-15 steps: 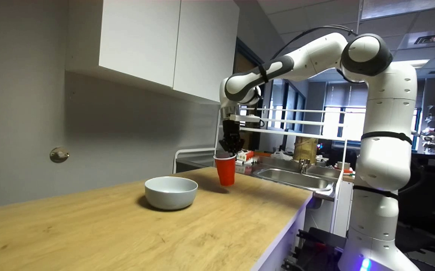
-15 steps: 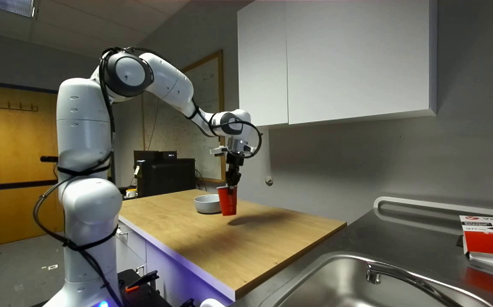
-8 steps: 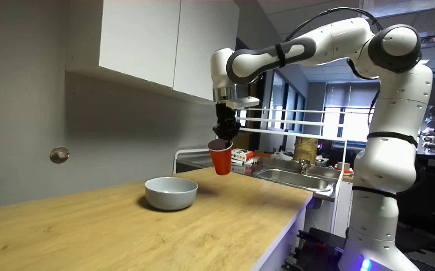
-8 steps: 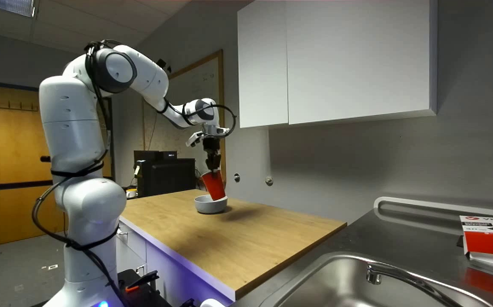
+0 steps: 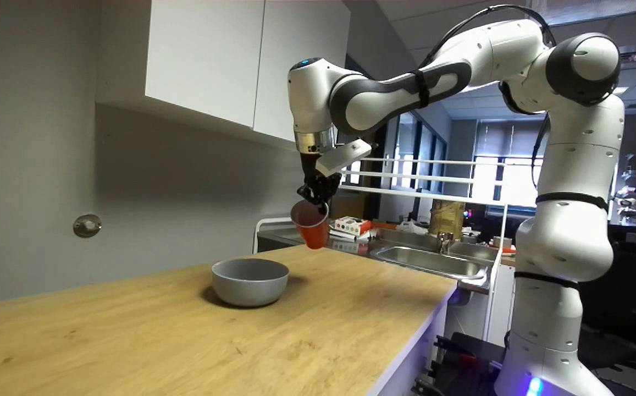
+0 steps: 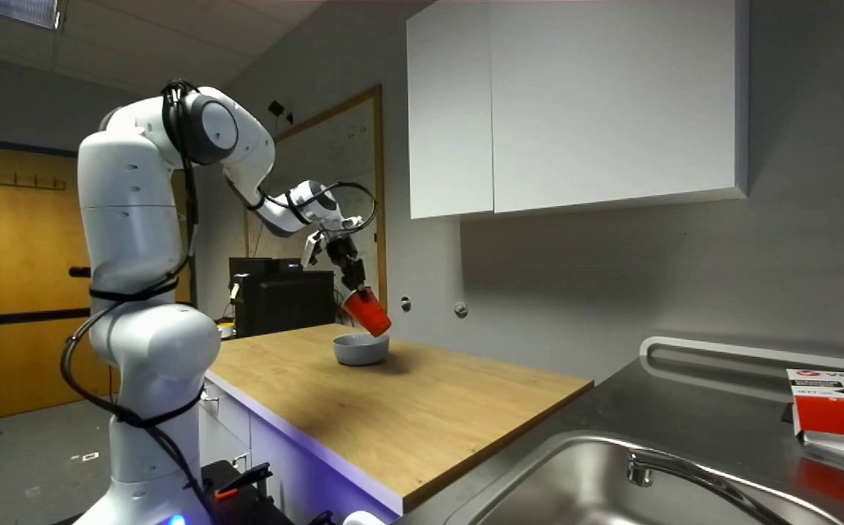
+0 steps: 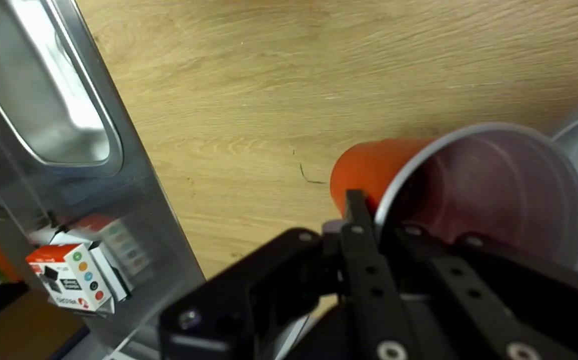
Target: Pick up the cup from the table and pour its contents in the bowl.
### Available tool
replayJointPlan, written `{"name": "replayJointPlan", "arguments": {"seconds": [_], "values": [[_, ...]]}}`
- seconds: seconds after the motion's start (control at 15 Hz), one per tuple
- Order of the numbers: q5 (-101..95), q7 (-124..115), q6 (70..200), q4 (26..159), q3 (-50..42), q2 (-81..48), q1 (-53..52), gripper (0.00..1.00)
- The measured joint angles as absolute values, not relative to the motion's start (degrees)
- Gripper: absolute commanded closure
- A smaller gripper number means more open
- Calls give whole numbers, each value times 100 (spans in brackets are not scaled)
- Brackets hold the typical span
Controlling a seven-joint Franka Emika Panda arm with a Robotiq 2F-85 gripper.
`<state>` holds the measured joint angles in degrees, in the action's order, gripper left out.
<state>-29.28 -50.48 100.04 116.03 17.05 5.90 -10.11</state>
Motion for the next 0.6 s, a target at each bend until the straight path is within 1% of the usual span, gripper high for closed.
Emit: {"name": "replayJointPlan", "arguments": {"seconds": [0.6], "values": [[-4544, -5930, 9188, 10548, 1957, -633, -1919, 94]]}}
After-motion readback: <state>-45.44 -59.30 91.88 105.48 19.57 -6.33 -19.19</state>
